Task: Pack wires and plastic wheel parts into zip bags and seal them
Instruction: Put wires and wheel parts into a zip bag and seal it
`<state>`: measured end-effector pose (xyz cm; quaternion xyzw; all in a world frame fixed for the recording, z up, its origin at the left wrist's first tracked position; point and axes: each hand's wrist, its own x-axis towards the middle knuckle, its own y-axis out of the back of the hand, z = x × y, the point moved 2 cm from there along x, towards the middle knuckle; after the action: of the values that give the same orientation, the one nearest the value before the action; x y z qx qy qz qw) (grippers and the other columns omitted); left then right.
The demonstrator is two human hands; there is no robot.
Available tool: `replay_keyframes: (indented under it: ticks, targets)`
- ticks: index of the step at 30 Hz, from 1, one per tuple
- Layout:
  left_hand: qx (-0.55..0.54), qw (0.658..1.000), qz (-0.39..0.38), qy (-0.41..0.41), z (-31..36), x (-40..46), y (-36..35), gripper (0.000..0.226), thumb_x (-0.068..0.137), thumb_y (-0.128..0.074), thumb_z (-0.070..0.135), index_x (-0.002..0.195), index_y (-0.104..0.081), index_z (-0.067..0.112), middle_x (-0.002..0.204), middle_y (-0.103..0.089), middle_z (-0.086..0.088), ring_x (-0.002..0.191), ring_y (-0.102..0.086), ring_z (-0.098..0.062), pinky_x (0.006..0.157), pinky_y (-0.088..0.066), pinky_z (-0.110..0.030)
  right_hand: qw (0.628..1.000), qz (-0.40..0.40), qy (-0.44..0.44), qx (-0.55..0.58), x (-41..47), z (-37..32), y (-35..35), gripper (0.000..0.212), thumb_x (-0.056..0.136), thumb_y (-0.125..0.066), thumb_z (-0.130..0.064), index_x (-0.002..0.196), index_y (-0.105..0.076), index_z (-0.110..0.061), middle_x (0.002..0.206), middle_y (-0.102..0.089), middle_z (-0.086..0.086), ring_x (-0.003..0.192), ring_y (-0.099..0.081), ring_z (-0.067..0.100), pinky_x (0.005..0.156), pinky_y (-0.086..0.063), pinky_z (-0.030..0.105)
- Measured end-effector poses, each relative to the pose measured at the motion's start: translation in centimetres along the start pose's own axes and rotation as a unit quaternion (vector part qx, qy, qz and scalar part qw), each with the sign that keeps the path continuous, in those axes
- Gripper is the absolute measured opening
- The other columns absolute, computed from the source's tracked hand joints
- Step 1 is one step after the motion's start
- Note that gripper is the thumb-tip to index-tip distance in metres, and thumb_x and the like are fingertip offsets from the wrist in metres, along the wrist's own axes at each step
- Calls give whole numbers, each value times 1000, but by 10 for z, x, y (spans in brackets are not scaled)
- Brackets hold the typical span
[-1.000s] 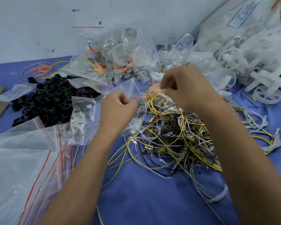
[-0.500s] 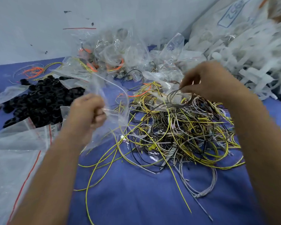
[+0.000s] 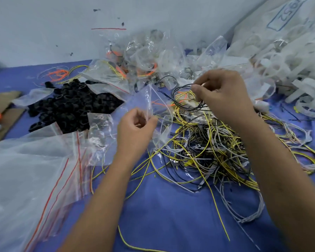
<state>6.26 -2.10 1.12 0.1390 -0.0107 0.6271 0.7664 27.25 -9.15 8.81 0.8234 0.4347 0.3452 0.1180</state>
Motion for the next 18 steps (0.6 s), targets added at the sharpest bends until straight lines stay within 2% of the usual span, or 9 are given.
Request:
replay_keyframes:
  ticks: [3, 5, 7, 9, 12, 14, 18]
  targets:
    - [-61, 997, 34, -21, 1, -4, -2, 25, 88, -74, 24, 75, -52, 21, 88, -60, -29, 57, -56, -25, 47, -47, -28, 997, -13, 37, -73, -6, -11, -18, 5, 89, -74, -22, 86, -75, -18, 66, -68, 0, 56, -59, 15, 59, -48, 26]
    - [-62, 995, 58, -48, 1, -5, -1, 24, 89, -72, 24, 77, -51, 20, 85, -59, -26, 57, -54, -26, 48, -49, -32, 987, -28, 74, -143, -8, -22, -26, 3, 87, -74, -19, 87, -76, -18, 65, -64, -4, 59, -57, 14, 68, -44, 25]
    - [-48, 993, 77, -76, 1, -6, -1, 23, 92, -71, 21, 79, -52, 19, 79, -59, -20, 56, -55, -27, 51, -53, -42, 971, -41, 104, -211, -9, -31, -31, 6, 86, -72, -14, 86, -77, -17, 63, -61, -3, 64, -59, 20, 75, -41, 24]
    - [-30, 991, 83, -96, 1, -6, -1, 19, 93, -69, 22, 81, -55, 20, 73, -59, -12, 58, -58, -32, 55, -55, -51, 959, -48, 110, -258, -7, -39, -36, 10, 86, -67, -12, 86, -77, -16, 68, -66, 2, 69, -62, 27, 76, -51, 29]
    - [-6, 991, 75, -114, 6, -8, -3, 16, 91, -68, 29, 81, -58, 22, 66, -61, -1, 57, -61, -34, 56, -53, -50, 948, -48, 114, -292, -5, -48, -48, 15, 86, -62, -12, 90, -76, -15, 79, -71, 9, 76, -65, 32, 73, -55, 38]
    - [10, 990, 74, -119, 9, -8, -2, 15, 91, -68, 29, 80, -60, 24, 64, -63, 1, 55, -61, -30, 53, -51, -45, 946, -67, 119, -293, -7, -52, -59, 16, 87, -61, -15, 92, -76, -15, 84, -72, 10, 79, -66, 31, 75, -55, 38]
    - [19, 985, 84, -152, 17, -7, 4, 11, 92, -67, 21, 81, -66, 22, 61, -62, 6, 51, -55, -11, 52, -45, -29, 942, -92, 82, -311, -11, -46, -72, 15, 90, -63, -16, 93, -76, -10, 85, -71, 15, 79, -66, 35, 74, -56, 40]
